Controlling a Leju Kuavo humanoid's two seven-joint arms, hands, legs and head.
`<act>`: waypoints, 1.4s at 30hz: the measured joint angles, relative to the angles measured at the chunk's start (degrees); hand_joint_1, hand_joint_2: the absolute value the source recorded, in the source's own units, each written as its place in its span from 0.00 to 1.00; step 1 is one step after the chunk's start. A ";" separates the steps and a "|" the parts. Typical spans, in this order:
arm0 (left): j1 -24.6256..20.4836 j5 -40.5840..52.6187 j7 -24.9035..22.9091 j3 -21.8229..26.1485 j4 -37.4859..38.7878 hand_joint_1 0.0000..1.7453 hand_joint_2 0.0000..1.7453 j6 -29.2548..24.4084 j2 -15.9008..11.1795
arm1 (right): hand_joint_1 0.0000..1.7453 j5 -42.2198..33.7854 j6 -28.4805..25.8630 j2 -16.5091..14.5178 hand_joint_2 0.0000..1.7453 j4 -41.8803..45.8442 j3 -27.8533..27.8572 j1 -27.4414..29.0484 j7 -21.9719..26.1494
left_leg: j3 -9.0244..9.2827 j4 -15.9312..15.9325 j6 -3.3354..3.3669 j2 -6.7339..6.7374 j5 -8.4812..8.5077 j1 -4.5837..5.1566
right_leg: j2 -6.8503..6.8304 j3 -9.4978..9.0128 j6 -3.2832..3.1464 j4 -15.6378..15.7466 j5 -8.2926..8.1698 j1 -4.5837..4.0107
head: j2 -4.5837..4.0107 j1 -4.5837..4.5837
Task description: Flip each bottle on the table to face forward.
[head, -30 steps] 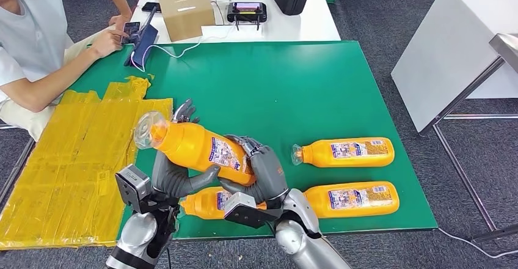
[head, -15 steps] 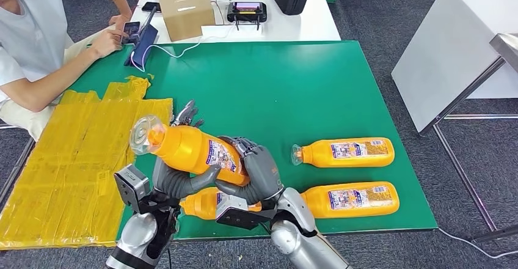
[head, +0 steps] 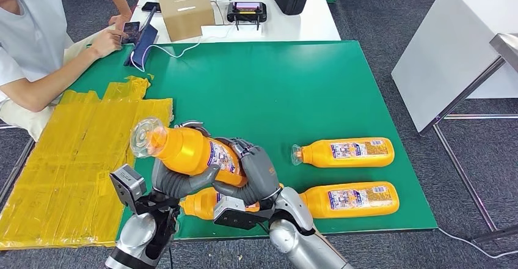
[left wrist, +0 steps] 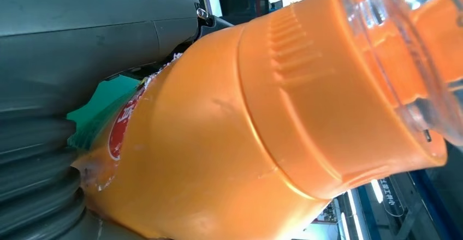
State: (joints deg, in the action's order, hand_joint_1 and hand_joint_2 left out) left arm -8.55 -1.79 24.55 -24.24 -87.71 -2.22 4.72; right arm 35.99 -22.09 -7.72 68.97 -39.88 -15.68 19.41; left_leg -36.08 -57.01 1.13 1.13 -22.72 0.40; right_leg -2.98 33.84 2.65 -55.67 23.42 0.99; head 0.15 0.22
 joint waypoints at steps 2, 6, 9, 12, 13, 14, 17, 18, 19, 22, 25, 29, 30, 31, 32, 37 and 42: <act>0.00 0.00 0.00 0.00 0.00 1.00 1.00 -0.03 0.00 | 1.00 0.01 -0.02 0.00 1.00 -0.11 -0.10 -0.04 0.00 | 0.00 0.00 0.00 0.00 0.00 0.00 | 0.00 0.00 0.00 0.00 0.00 0.00 | 0.00 0.00; 0.01 0.00 0.00 0.00 0.00 1.00 1.00 -0.05 -0.02 | 1.00 0.01 -0.03 -0.02 1.00 -0.28 -0.15 -0.09 0.00 | 0.00 0.00 0.00 0.00 0.00 0.00 | 0.00 0.00 0.00 0.00 0.00 0.00 | 0.00 0.02; 0.01 0.02 0.00 0.00 0.00 1.00 1.00 -0.19 -0.02 | 1.00 0.01 -0.04 -0.02 1.00 -0.33 -0.16 -0.12 0.00 | 0.00 0.00 0.00 0.00 0.00 0.00 | 0.00 -0.01 0.00 0.00 0.00 0.01 | 0.00 0.01; -0.01 0.89 -0.02 -0.02 -0.01 1.00 1.00 -2.24 0.01 | 0.71 0.12 -0.66 -0.02 1.00 -0.34 -0.16 -0.11 -0.11 | 0.00 0.00 0.00 0.00 0.00 0.00 | 0.00 0.00 0.00 0.00 0.00 0.00 | 0.00 0.00; -0.02 1.48 -0.07 -0.06 -0.03 1.00 1.00 -3.54 0.05 | 0.46 0.02 -1.12 -0.02 1.00 -0.34 -0.14 -0.10 -0.20 | 0.00 0.00 0.00 0.00 0.00 0.00 | 0.00 0.00 0.00 0.00 0.00 0.00 | 0.00 0.00; -0.05 2.06 -0.14 -0.15 -0.04 1.00 1.00 -4.93 0.13 | 0.21 -0.25 -1.62 -0.02 1.00 -0.34 -0.11 -0.07 -0.26 | 0.00 0.00 0.00 0.00 0.00 0.00 | 0.00 0.01 0.00 0.00 0.00 0.00 | 0.00 0.01; -0.34 3.55 -0.42 -0.50 -0.04 1.00 1.00 -9.12 0.40 | 0.00 -2.00 -2.97 -0.05 1.00 -0.11 0.31 0.36 0.02 | 0.00 0.00 0.00 0.00 0.00 0.00 | 0.00 0.01 0.00 0.00 0.00 0.00 | 0.00 0.02; -0.57 4.63 -0.40 -0.51 -0.03 1.00 1.00 -11.31 0.47 | 0.00 -2.69 -3.43 -0.07 1.00 0.21 0.60 0.69 0.24 | 0.00 0.00 0.00 0.00 0.00 0.00 | 0.00 0.01 0.00 0.00 0.00 0.00 | 0.00 0.02; -0.89 6.25 -0.29 -0.42 -0.01 1.00 1.00 -14.07 0.50 | 0.00 -3.30 -3.86 -0.06 1.00 0.69 0.92 1.06 0.43 | 0.00 0.00 0.00 0.00 0.00 0.00 | 0.00 0.01 0.00 0.00 0.00 0.00 | 0.00 0.01; -2.64 15.39 -0.39 0.71 0.52 1.00 1.00 -24.71 0.31 | 0.00 -4.57 -4.79 0.17 1.00 3.31 2.19 2.41 0.64 | 0.00 0.00 0.00 0.00 0.00 0.00 | -0.01 0.01 0.00 0.00 0.00 0.00 | 0.00 0.00; -5.05 25.48 -2.78 2.61 1.80 1.00 1.00 -30.81 -0.09 | 0.00 -5.66 -5.42 0.50 1.00 7.16 3.60 3.79 1.01 | 0.00 0.00 -0.02 -0.01 0.02 -0.01 | -0.01 -0.01 0.00 0.00 0.00 0.00 | 0.00 0.01; -7.39 28.32 -7.19 5.35 4.02 1.00 1.00 -28.23 -1.04 | 0.00 -6.46 -6.17 1.00 1.00 12.68 5.35 5.75 1.29 | 0.01 0.00 -0.02 0.00 0.03 0.00 | 0.01 -0.01 0.00 0.00 -0.01 0.00 | 0.00 0.01; -7.74 29.06 -7.84 6.00 4.57 1.00 1.00 -27.99 -1.33 | 0.00 -6.45 -6.48 1.14 1.00 13.98 5.79 6.24 1.35 | 0.01 0.00 -0.02 0.00 0.03 0.00 | 0.01 0.00 0.00 0.00 -0.01 0.00 | 0.00 0.01; -8.06 30.52 -8.48 6.61 5.13 1.00 1.00 -28.12 -1.64 | 0.00 -6.31 -6.84 1.29 1.00 15.18 6.20 6.70 1.44 | 0.00 0.00 -0.02 0.01 0.03 0.00 | 0.00 0.00 0.00 0.00 -0.01 0.00 | 0.00 0.01; -8.40 32.79 -9.40 7.13 5.72 1.00 1.00 -28.30 -1.99 | 0.00 -6.01 -7.23 1.43 1.00 16.27 6.59 7.12 1.53 | 0.00 0.00 -0.02 0.01 0.03 0.00 | 0.00 0.00 0.00 0.00 -0.01 0.00 | 0.00 0.02; -11.47 55.07 -18.30 8.64 11.26 1.00 1.00 -30.58 -4.02 | 0.00 -4.06 -8.31 1.98 1.00 20.72 7.73 8.39 1.73 | 0.00 0.00 -0.03 0.00 0.03 -0.01 | 0.01 0.01 0.00 0.00 -0.01 0.00 | 0.00 0.01; -15.45 76.00 -26.27 9.78 19.38 1.00 1.00 -34.94 -5.68 | 0.00 -3.09 -8.39 2.27 1.00 23.22 7.80 8.69 1.70 | 0.01 0.00 -0.04 0.01 0.06 -0.01 | 0.01 0.00 -0.01 -0.02 -0.02 -0.01 | 0.00 0.01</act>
State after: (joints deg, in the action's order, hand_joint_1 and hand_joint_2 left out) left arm -24.00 74.20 -1.73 -14.46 -68.34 -37.16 -0.96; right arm 32.91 -30.48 -5.45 92.19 -32.08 -6.99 21.11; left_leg -36.07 -57.01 1.09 1.14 -22.65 0.39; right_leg -2.97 33.85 2.64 -55.69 23.41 0.99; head 0.15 0.23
